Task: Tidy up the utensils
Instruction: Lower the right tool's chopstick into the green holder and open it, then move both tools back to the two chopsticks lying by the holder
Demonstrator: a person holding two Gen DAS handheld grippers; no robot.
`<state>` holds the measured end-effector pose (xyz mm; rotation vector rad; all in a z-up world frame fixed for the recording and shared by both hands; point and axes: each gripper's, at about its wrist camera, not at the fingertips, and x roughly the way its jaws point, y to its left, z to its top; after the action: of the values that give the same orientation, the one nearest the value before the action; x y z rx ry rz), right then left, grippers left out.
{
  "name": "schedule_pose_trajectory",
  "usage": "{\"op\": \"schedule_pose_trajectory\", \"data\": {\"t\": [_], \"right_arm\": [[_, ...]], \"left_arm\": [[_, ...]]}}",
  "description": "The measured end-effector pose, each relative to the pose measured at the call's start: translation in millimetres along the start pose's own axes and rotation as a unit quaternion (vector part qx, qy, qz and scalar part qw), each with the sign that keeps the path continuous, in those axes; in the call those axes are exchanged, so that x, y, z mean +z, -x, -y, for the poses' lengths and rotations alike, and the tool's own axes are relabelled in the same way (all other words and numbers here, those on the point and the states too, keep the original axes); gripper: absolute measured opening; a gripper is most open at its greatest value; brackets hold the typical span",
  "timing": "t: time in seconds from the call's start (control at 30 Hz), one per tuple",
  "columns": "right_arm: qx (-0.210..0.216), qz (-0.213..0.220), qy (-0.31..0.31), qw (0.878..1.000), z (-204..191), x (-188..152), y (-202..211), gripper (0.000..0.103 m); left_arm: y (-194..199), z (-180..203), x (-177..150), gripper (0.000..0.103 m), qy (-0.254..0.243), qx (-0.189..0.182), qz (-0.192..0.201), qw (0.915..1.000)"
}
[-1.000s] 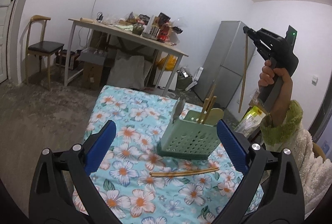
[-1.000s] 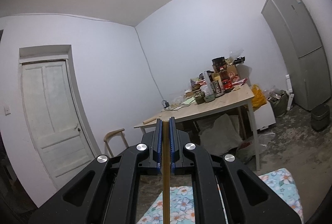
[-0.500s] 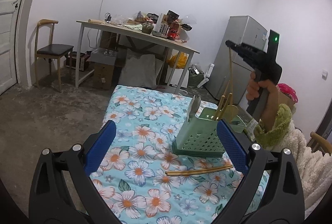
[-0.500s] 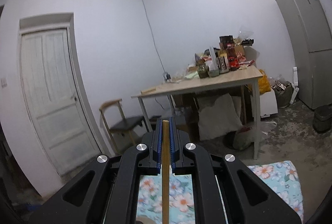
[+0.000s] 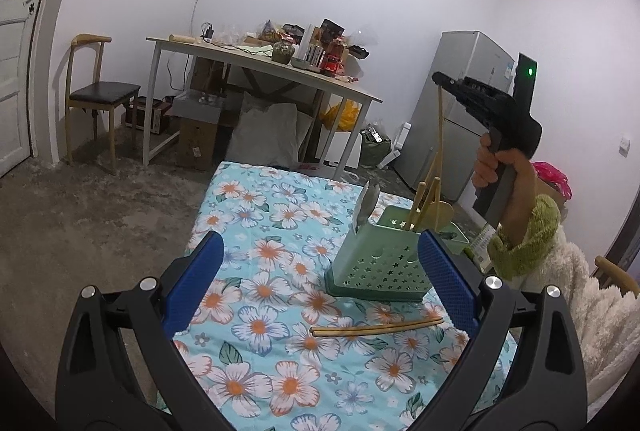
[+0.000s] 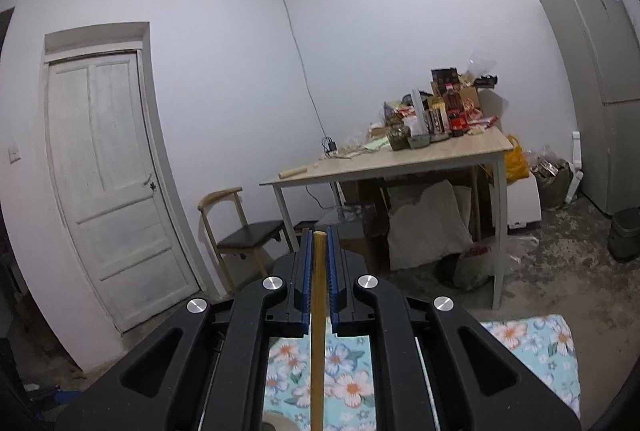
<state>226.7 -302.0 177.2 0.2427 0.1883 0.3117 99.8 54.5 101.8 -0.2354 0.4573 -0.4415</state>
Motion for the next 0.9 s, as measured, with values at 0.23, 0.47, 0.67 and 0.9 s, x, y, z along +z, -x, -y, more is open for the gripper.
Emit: {"op": "schedule_pose_trajectory", "data": {"t": [0.23,0.47,0.67,0.9], "right_arm": [[-0.007,-0.014,0.033,0.999,-13,-7,-18,0.007],[-0.014,-0.029,0.045,0.998,-14,-16,-16,0.007],[-0.029,-0.048,0.054,0.997,-14,-20,-8,0.007],[-0.041,-0.048,0.042,0.997,-7,-20,26,0.033]], "left_arm": [[3,-3,1,0.094,0.003,0.009,0.003,1.0],[2,-4,2,0.094,0.005,0.007,0.004,1.0],[3,-2,0,0.094,0.005,0.003,0.005,1.0],[6,-3,-2,0.094,0.012,-0.002,0.004,0.9999]]}}
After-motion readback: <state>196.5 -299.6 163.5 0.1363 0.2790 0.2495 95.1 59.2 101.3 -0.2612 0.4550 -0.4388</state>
